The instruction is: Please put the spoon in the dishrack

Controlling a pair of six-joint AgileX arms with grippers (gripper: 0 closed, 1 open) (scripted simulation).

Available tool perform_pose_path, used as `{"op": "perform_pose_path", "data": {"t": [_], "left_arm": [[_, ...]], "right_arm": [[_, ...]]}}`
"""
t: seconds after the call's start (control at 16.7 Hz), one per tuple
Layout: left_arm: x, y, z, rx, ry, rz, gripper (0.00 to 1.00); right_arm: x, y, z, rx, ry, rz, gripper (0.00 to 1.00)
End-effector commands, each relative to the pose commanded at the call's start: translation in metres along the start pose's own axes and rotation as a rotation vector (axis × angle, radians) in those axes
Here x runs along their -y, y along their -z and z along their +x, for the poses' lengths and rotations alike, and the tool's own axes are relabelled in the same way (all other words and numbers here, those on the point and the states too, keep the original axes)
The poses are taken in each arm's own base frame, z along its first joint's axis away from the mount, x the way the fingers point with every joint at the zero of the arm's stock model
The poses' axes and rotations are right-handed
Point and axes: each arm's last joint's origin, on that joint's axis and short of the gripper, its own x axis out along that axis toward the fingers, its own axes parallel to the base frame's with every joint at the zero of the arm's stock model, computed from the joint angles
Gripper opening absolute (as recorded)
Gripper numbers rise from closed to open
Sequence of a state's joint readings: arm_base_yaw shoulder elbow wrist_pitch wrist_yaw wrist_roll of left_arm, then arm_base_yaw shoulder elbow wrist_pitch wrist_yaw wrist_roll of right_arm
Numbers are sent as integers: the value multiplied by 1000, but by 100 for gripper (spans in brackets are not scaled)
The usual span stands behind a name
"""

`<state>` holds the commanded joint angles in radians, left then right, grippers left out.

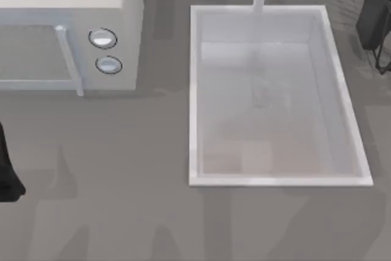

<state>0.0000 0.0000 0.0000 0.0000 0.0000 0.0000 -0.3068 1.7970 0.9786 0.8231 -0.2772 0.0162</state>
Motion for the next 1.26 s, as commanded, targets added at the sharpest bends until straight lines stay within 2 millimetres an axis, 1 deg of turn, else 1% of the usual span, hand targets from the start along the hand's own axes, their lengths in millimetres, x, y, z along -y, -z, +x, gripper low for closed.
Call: {"op": "perform_pose_path", "data": {"t": [0.12,0.9,0.96,1.26], "left_arm": [[0,0,0,0,0,0,100],[0,0,0,0,0,0,100],[0,0,0,0,0,0,100],[0,0,0,0,0,0,100]], "right_arm": [[0,0,0,0,0,0,0],[0,0,0,0,0,0,98],[0,0,0,0,0,0,100],[0,0,0,0,0,0,100]]}}
